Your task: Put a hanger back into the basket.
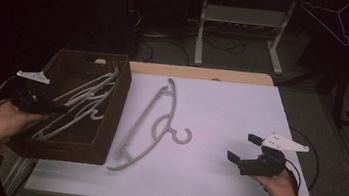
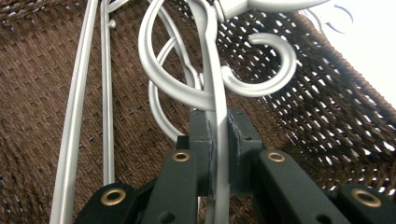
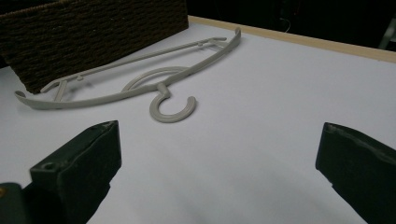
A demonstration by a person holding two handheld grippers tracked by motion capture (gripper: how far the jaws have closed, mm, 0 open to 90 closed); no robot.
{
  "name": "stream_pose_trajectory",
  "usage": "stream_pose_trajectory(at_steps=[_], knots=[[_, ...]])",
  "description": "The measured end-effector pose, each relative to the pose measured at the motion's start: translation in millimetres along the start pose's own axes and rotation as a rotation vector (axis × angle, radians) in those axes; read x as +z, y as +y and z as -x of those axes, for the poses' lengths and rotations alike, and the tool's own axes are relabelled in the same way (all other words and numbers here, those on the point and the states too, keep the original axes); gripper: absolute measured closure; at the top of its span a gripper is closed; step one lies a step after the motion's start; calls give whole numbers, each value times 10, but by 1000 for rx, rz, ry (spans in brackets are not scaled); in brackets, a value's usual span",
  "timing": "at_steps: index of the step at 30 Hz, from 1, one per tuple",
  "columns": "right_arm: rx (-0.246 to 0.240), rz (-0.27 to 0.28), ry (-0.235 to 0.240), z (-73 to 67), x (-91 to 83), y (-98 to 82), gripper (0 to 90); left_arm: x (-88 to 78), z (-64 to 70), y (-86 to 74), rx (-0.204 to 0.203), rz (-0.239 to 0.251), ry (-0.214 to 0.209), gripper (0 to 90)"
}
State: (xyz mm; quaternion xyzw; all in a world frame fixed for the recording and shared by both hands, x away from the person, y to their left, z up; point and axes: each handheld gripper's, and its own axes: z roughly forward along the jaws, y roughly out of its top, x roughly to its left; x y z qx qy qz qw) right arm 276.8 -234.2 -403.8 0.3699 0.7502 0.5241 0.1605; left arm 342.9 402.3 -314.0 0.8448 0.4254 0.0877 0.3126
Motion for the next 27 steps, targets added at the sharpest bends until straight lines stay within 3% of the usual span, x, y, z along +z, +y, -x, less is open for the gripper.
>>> stream_pose_trajectory(at_steps=[9,19,21,27], knots=[[-1,0,0,-1,0,0,0,140,-106,-89,-25,-44,12,820],[-4,-3,-1,0,5,0,0,189,-153,-107,-39,-46,-8,811],[-1,0,-2,-2,2,0,0,191,-145,-107,-33,-44,21,758],[-1,0,-1,1,-3,0,0,175,-148,-91,-39,-22,29,658]])
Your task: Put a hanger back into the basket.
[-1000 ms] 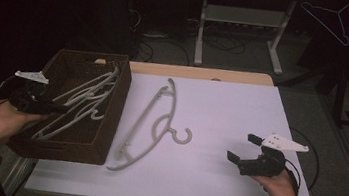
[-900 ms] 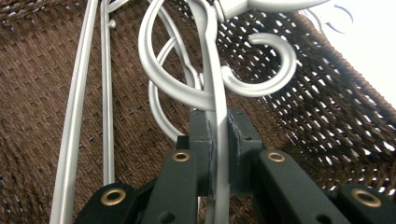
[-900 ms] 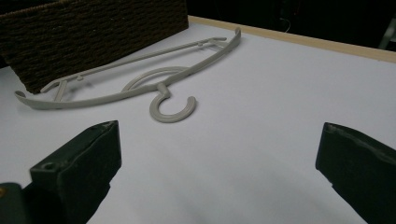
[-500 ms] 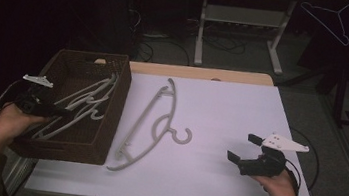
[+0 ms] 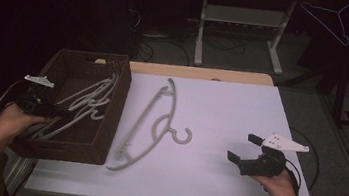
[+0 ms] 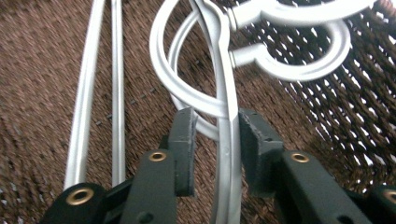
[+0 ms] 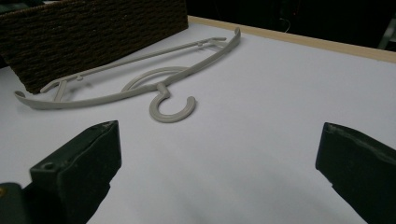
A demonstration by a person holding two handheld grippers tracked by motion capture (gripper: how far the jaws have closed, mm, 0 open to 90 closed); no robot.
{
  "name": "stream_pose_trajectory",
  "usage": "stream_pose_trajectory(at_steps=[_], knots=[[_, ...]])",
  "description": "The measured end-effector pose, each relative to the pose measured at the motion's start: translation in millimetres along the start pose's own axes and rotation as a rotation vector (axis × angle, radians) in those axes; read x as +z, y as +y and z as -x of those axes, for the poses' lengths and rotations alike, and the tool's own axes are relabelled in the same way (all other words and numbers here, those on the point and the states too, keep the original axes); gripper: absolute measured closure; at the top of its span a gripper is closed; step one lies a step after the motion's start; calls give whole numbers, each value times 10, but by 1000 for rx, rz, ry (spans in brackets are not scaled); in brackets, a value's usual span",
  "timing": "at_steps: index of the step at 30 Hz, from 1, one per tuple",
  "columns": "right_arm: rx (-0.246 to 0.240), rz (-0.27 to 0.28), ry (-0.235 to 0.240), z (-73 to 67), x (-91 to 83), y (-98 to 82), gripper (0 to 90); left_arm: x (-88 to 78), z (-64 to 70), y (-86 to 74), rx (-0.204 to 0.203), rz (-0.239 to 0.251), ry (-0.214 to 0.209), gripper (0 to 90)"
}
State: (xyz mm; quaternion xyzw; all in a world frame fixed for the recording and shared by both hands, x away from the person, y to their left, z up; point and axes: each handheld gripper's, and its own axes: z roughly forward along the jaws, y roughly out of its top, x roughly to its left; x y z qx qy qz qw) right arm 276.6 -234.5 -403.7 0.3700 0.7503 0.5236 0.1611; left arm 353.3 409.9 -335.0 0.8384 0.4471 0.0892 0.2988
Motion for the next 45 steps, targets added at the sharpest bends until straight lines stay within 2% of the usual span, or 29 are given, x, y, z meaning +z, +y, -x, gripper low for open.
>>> stream_pose_trajectory(at_steps=[5,10,12,15,16,19,21,22,23,24,25,31,35,38,39,40,42,45], knots=[[3,1,-1,2,-7,0,0,-111,24,32,-1,40,-10,728],[4,3,-2,1,-8,2,0,-260,74,32,11,40,-16,843],[3,2,1,-2,-7,3,0,-280,89,7,16,24,-27,856],[1,1,1,-3,-3,3,0,-242,97,-37,33,-30,-32,888],[1,0,1,-4,-2,3,0,-229,95,-48,27,-27,-39,898],[1,-1,0,-6,0,4,0,-185,86,-52,26,-39,-44,900],[-2,-2,-1,-5,3,3,0,-104,96,-58,11,-49,-71,900],[-1,-3,-1,-5,3,3,0,-52,104,-61,21,-79,-66,900],[-1,-2,0,-5,1,2,0,-11,116,-62,30,-88,-64,900],[-1,-1,0,-4,1,2,0,1,122,-55,39,-83,-59,900],[1,-1,0,-3,-1,1,0,7,133,-42,27,-78,-54,900],[3,2,2,-4,-2,2,0,55,115,-5,18,-70,-68,900],[4,4,0,-2,-3,3,0,-9,101,7,15,-36,-69,900],[4,5,-3,6,-2,3,0,-112,100,15,29,4,-19,900],[4,3,-3,8,-2,2,0,-152,92,16,30,15,-18,899],[3,3,-3,9,1,2,0,-173,85,12,29,17,-17,891],[0,4,-3,8,3,3,0,-147,81,-6,34,-23,6,887],[0,2,-2,4,7,2,0,-129,71,-28,29,-10,-7,882]])
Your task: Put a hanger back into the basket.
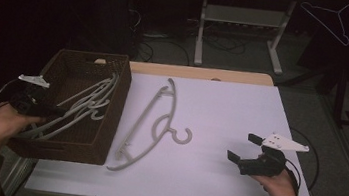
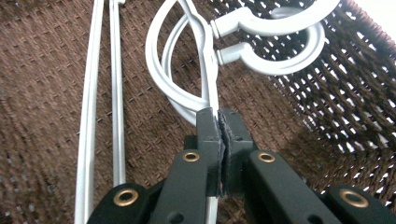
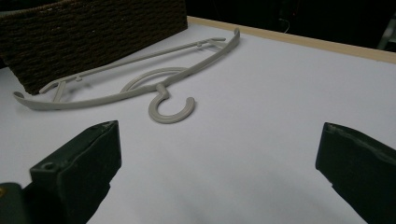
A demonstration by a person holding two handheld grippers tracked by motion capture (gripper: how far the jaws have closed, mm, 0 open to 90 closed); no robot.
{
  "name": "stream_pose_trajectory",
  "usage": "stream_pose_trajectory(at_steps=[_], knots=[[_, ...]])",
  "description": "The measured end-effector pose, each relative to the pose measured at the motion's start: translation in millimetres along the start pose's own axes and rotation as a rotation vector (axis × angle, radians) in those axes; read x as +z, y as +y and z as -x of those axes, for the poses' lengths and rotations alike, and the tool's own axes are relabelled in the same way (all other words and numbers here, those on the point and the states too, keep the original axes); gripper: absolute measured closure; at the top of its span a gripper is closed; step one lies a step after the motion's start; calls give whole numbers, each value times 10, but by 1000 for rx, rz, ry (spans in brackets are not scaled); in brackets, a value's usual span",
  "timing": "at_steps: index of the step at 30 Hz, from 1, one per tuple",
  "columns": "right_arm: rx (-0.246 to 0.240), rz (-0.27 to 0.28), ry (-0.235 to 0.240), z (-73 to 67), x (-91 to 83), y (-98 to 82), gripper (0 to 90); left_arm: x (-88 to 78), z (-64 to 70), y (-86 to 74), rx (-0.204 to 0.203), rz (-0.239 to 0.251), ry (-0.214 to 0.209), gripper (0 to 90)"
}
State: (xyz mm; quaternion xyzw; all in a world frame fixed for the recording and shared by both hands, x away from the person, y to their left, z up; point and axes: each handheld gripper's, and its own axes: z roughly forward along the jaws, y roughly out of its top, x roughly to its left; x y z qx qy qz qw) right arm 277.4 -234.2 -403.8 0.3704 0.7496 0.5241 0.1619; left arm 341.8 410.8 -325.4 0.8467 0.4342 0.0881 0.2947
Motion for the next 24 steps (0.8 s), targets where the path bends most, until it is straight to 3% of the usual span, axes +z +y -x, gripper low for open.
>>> stream_pose_trajectory(at_steps=[9,18,22,24], knots=[[1,1,-3,1,-8,1,0,78,-6,-24,-7,46,-11,900],[0,6,-4,3,-14,6,0,150,13,17,-1,45,-2,900],[7,2,-4,5,-16,5,0,94,15,34,-2,69,-2,900],[5,2,-5,5,-16,5,0,59,17,44,-7,94,1,851]])
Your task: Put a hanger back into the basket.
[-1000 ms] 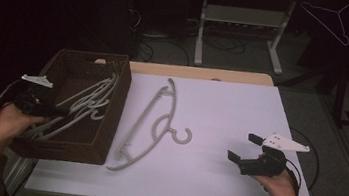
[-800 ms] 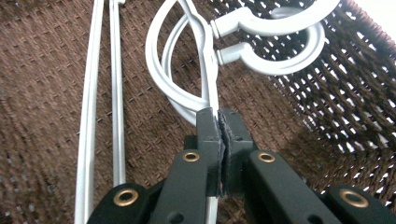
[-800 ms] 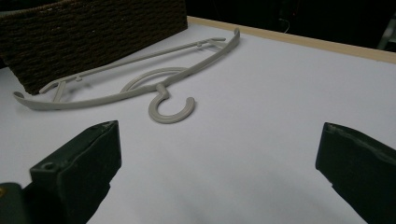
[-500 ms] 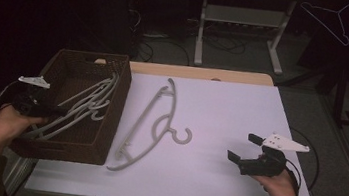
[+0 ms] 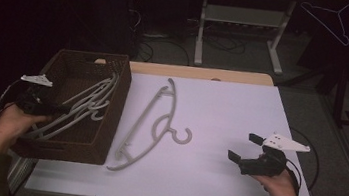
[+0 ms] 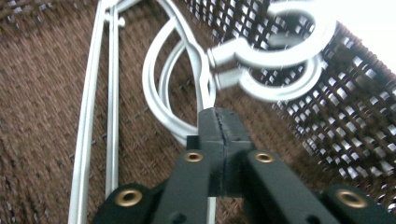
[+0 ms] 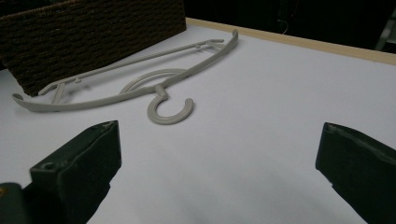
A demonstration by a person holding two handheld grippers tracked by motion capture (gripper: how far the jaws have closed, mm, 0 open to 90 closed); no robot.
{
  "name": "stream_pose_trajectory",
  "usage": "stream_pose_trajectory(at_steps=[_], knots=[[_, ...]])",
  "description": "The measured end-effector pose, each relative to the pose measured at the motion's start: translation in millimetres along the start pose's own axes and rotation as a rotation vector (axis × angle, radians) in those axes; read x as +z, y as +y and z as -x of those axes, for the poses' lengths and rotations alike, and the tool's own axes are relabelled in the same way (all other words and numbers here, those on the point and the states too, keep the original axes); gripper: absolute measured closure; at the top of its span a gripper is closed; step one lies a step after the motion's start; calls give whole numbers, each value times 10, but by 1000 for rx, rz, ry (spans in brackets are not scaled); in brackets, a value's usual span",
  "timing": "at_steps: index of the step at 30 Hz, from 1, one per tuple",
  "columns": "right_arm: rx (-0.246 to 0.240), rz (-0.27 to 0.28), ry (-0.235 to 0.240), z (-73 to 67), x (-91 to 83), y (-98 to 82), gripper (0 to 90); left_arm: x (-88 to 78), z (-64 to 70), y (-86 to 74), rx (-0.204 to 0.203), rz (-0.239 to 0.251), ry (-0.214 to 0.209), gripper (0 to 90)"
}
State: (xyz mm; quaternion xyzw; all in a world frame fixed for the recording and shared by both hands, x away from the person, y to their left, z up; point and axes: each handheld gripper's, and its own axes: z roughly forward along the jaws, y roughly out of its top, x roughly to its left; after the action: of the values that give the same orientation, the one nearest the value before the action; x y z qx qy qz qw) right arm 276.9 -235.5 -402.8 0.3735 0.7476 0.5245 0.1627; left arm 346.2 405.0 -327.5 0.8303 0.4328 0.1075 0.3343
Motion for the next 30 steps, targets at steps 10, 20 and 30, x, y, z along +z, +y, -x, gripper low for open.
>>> stream_pose_trajectory(at_steps=[10,20,30], knots=[[-5,4,0,-3,-3,3,0,-72,169,162,-10,112,-9,578],[-2,9,-1,-1,-16,7,0,-23,520,406,40,177,-35,381],[-10,12,-1,4,-25,10,0,119,858,639,99,204,-78,283]])
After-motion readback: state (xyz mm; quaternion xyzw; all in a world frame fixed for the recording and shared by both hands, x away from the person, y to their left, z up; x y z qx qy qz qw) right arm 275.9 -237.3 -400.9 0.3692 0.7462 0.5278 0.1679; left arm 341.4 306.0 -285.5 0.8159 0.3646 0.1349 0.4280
